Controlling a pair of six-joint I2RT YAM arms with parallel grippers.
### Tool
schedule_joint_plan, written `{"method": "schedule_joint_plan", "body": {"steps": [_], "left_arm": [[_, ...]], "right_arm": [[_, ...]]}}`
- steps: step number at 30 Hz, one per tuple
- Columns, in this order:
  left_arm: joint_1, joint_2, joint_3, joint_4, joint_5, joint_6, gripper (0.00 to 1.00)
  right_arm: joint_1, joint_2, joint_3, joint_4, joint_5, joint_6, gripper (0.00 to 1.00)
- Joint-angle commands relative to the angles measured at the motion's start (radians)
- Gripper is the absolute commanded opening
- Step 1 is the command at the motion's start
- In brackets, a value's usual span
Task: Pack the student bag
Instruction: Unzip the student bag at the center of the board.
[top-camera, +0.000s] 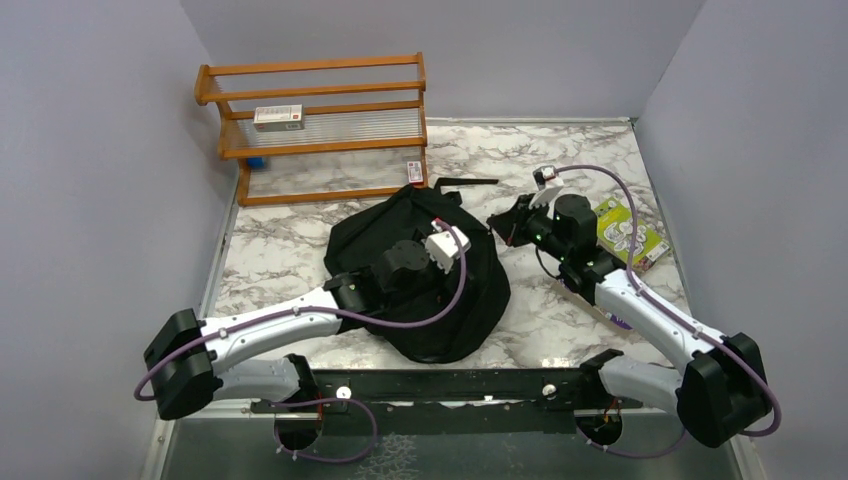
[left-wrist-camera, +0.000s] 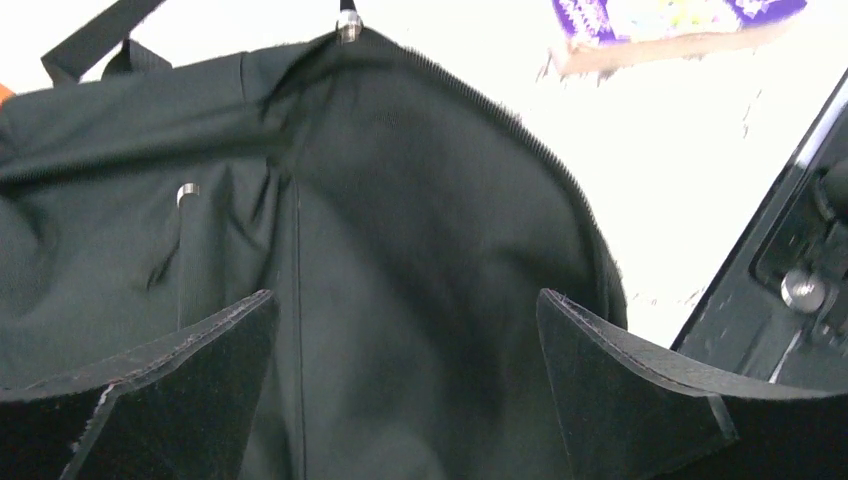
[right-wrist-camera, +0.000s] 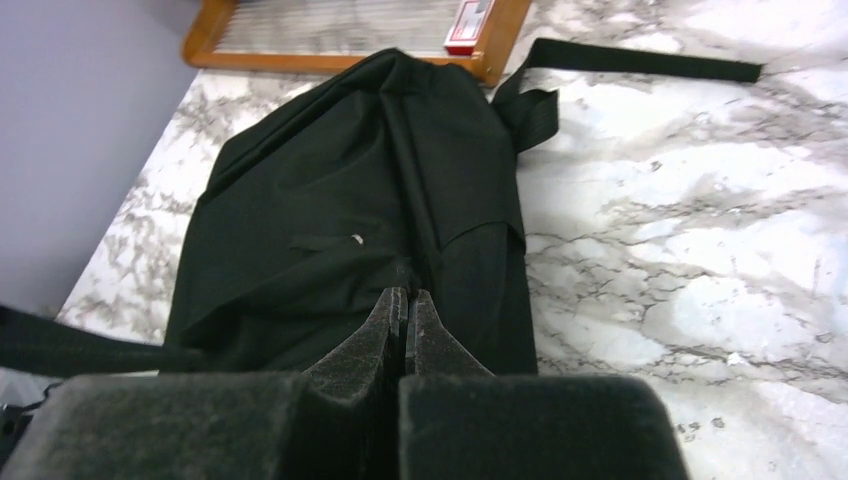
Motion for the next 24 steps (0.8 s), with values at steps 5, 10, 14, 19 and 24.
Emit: {"method": "schedule_joint_plan", "body": {"steps": [5,10,14,19,24], "left_arm": [[-0.002,0.153,0.197,0.102,0.059,-0.080,0.99],[-0.002,0.193,0.213,0.116,0.100,-0.110,0.99],[-0.002,0.243,0.236,0.063,0.095,-0.110,0.99],[-0.005,0.292,0.264,-0.010,0.116,-0.105,0.94],[-0.005,0.291,0.266,-0.057,0.131,-0.105,0.64]], "right_arm": [[-0.006,-0.081,-0.026,-0.030,-0.146,0.049,0.00],[-0.006,-0.119,-0.040,-0.051,-0.143,0.050,0.00],[-0.006,-0.140,-0.050,-0.065,-0.131,0.054,0.01],[-0.006,-0.149,-0.054,-0.073,-0.116,0.057,0.00],[-0.006,-0.151,-0.050,-0.087,-0.069,0.056,0.01]]}}
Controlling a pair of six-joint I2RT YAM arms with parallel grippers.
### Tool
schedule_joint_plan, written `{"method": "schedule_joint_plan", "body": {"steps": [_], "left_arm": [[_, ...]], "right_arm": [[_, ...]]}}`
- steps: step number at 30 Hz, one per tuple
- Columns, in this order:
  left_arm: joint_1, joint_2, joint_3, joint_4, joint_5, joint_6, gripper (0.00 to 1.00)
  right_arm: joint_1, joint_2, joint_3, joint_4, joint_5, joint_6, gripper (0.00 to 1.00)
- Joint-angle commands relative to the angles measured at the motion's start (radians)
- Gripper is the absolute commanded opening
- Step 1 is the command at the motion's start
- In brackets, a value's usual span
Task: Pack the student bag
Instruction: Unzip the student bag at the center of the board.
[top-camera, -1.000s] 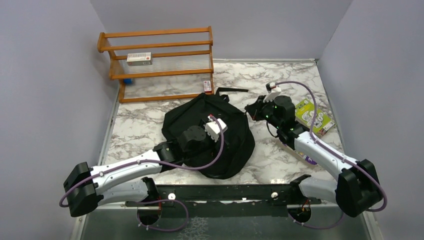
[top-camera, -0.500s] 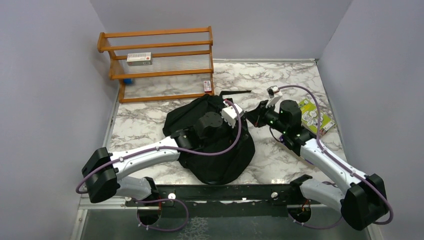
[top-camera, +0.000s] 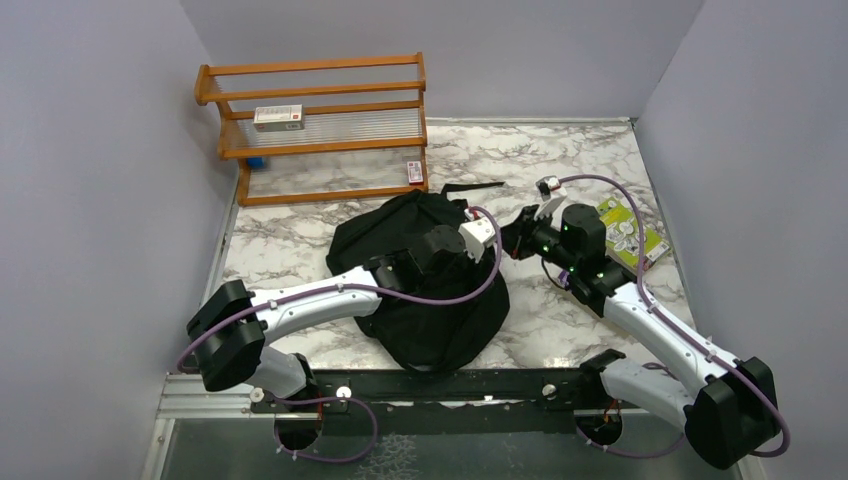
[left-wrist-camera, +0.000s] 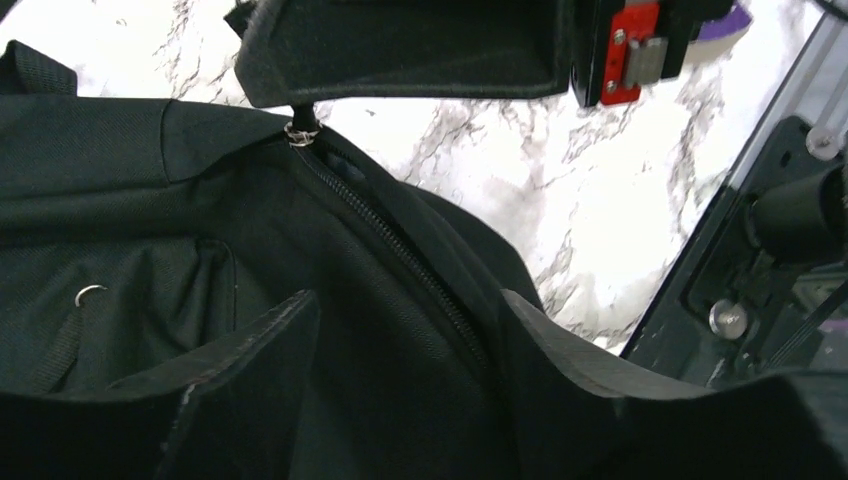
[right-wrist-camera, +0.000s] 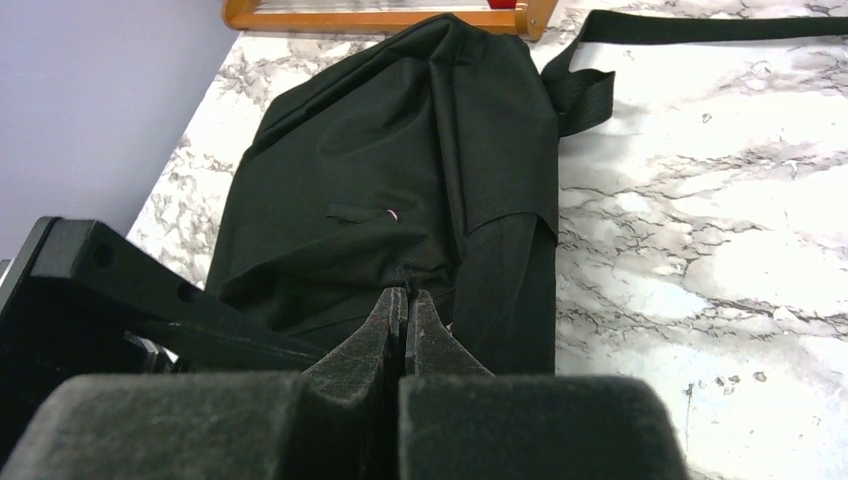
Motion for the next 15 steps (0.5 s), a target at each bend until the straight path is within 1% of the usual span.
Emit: {"method": "schedule_joint_plan", "body": {"steps": [1,3,7,9,11,15], "left_arm": [[-0.004,-0.009,0.033,-0.070,0.035,-0.005,0.57],[-0.004,-0.020,0.028,-0.081,0.033,-0.007,0.41],[-0.004,-0.047,0.031,-0.107,0.024,-0.009,0.16],[-0.004,-0.058,0.039,-0.123,0.028,-0.005,0.00],[-0.004,-0.065,0.047,-0.135,0.035,0.003,0.00],[-0.003,-0.068,0.067,-0.153,0.095,0.024,0.00]], "right_arm": [[-0.006,-0.026,0.000,-0.001,0.046,0.013,0.00],[-0.006,-0.022,0.001,-0.002,0.063,0.016,0.00],[-0.006,0.008,0.005,0.006,0.096,0.022,0.00],[-0.006,0.038,0.009,0.018,0.113,0.023,0.01],[-0.006,0.075,0.012,0.053,0.119,0.016,0.00],[-0.006,0.186,0.044,0.130,0.125,-0.005,0.01]]}}
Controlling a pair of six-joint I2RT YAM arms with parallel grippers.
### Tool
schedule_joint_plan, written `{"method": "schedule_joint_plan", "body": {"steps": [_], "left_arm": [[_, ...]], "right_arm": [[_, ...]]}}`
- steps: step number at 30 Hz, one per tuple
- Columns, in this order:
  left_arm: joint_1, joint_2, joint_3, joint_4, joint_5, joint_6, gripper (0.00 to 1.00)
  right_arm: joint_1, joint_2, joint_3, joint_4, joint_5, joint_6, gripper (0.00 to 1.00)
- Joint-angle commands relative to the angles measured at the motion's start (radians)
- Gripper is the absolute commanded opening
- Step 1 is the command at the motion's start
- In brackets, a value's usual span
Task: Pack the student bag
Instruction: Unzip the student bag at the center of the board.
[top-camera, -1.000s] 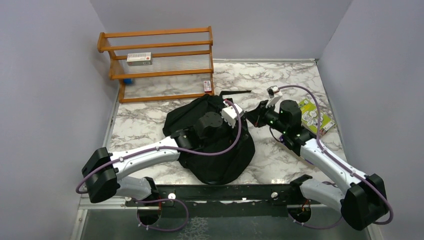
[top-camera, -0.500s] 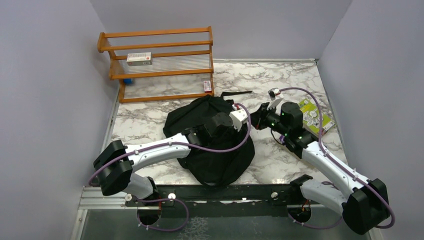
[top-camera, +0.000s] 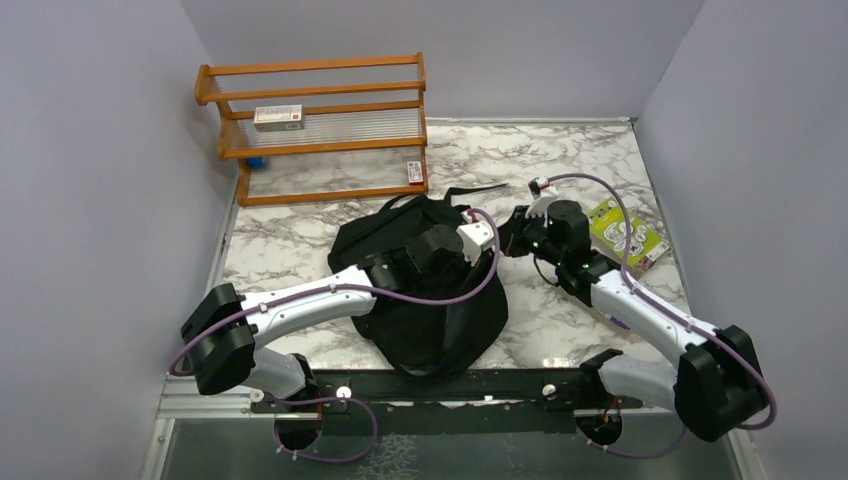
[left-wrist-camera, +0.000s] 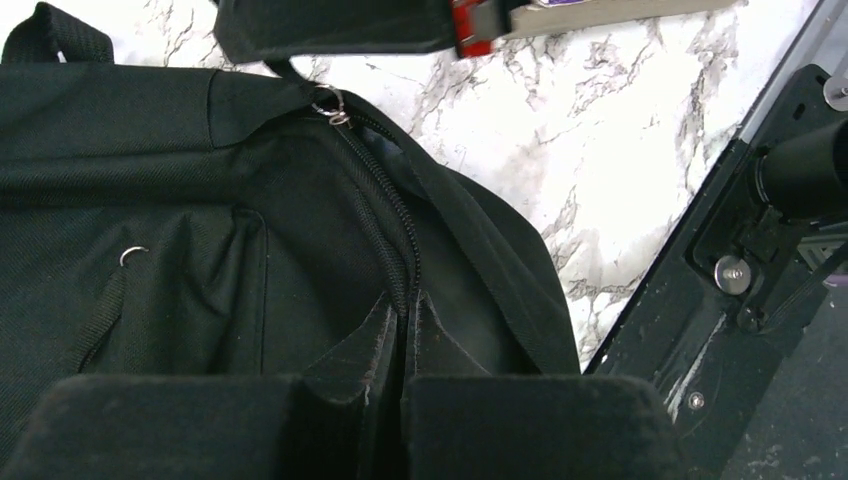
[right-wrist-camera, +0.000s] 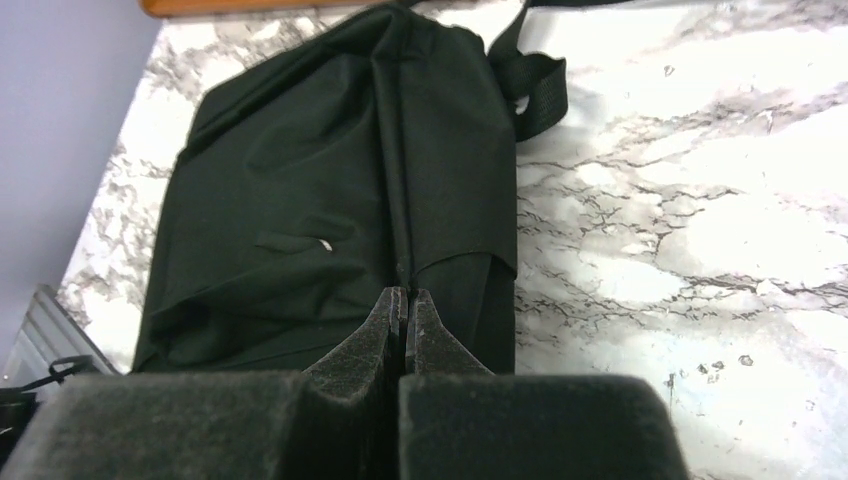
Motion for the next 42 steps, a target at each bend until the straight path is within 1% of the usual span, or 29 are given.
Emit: {"method": "schedule_joint_plan", "body": {"steps": [1,13,20,25,29,32,34,37,42], "left_arm": [[-0.005,-0.036,0.058,-0.022,0.080,0.027,0.00],[-0.012,-0.047,0.101,-0.034,0.131,0.044,0.00],[-0.013,-0.062,0.130,-0.071,0.121,0.067,0.00],[-0.015,-0.047,0.186,-0.120,0.154,0.110,0.00],[-0.017,-0.039,0.218,-0.136,0.200,0.133,0.00],[-0.019,-0.044,0.228,-0.144,0.210,0.135,0.00],[-0.019,-0.056,0.225,-0.146,0.201,0.135,0.00],[-0.019,-0.081,0.221,-0.170,0.139,0.138,0.00],[-0.004,-0.149,0.207,-0.212,0.022,0.145,0.00]], "right_arm": [[-0.006,0.107,0.056,0.123,0.043,-0.026,0.01],[-0.006,0.391,0.195,0.269,0.013,-0.083,0.01],[-0.006,0.478,0.239,0.309,0.007,-0.090,0.00],[-0.006,0.562,0.286,0.373,-0.057,-0.092,0.01],[-0.006,0.659,0.361,0.415,-0.138,-0.096,0.00],[-0.006,0.717,0.411,0.429,-0.156,-0.086,0.01],[-0.006,0.748,0.438,0.431,-0.162,-0.087,0.01],[-0.007,0.760,0.451,0.435,-0.149,-0.090,0.00],[-0.020,0.684,0.395,0.423,-0.058,-0.084,0.00]]}}
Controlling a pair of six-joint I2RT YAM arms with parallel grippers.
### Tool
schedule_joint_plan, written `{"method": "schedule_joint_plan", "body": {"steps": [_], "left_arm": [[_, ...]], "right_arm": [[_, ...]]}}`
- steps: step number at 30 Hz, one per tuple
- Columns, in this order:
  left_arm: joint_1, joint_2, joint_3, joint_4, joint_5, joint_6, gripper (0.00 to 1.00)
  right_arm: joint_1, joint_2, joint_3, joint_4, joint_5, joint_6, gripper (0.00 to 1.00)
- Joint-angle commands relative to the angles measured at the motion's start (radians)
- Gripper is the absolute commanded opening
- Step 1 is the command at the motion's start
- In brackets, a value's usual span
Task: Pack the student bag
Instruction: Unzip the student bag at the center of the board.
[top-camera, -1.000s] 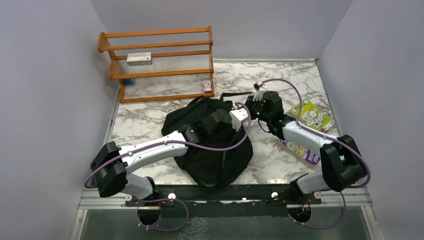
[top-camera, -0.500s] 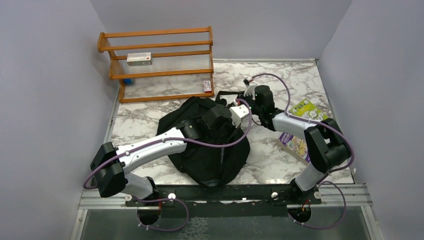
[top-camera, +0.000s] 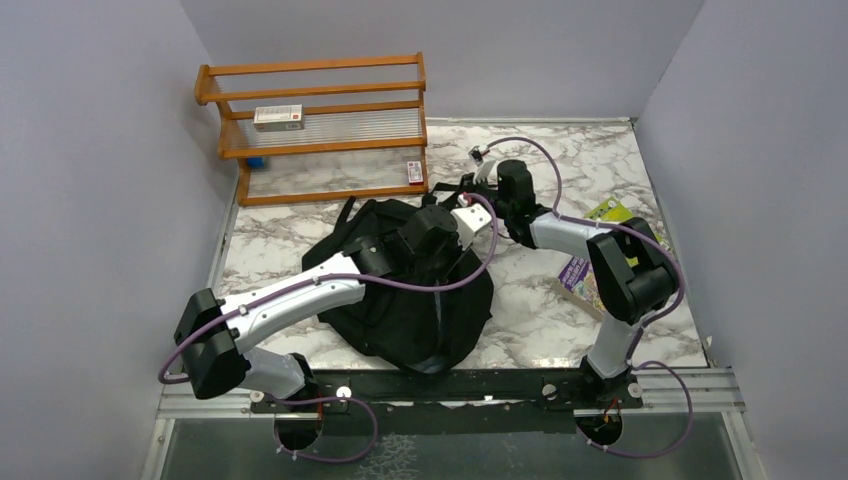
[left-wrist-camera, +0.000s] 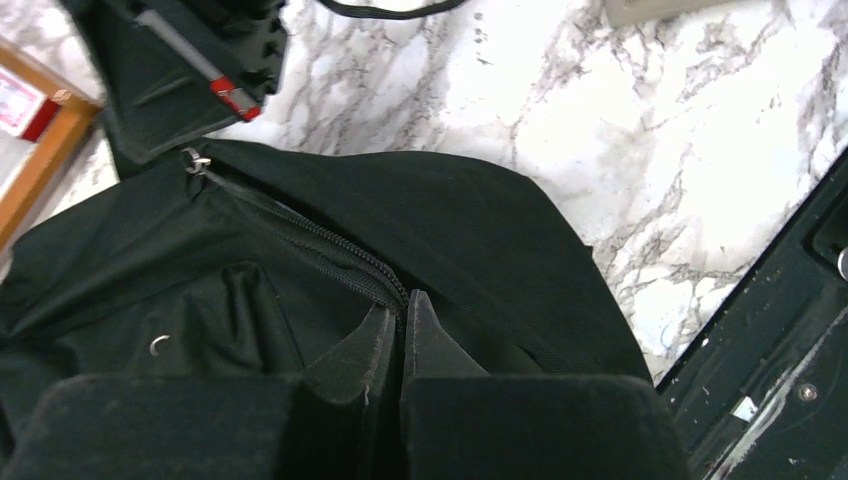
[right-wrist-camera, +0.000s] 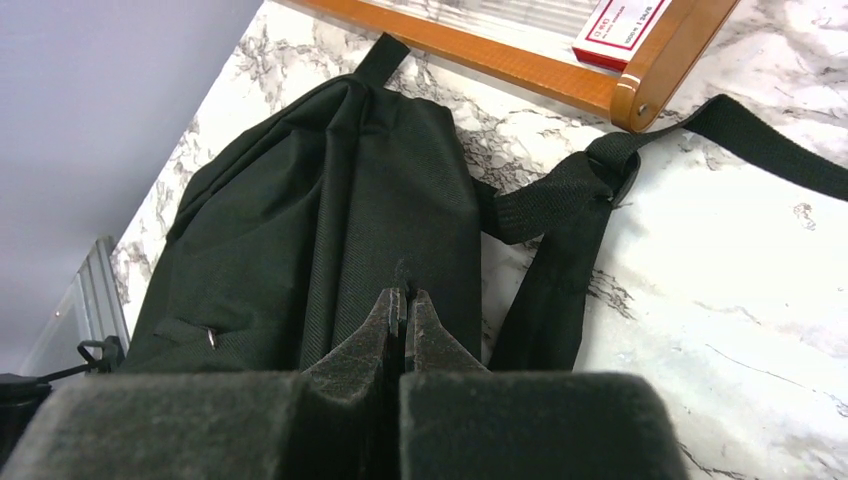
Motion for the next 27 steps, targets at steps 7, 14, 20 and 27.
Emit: {"method": "schedule_joint_plan", "body": {"steps": [7,14,20,27], "left_arm": [[0.066,-0.156,0.072,-0.002,0.051,0.014,0.00],[0.131,-0.106,0.155,-0.020,0.049,0.117,0.00],[0.158,-0.046,0.232,-0.044,0.070,0.195,0.00],[0.159,-0.012,0.285,-0.053,0.292,0.260,0.00]], "right_arm": [[-0.080,-0.204,-0.108,0.005,0.358,-0.043,0.01],[-0.088,-0.395,-0.217,-0.103,0.370,-0.059,0.00],[-0.088,-0.570,-0.299,-0.191,0.363,-0.020,0.00],[-0.089,-0.712,-0.373,-0.167,0.283,-0.114,0.00]]}}
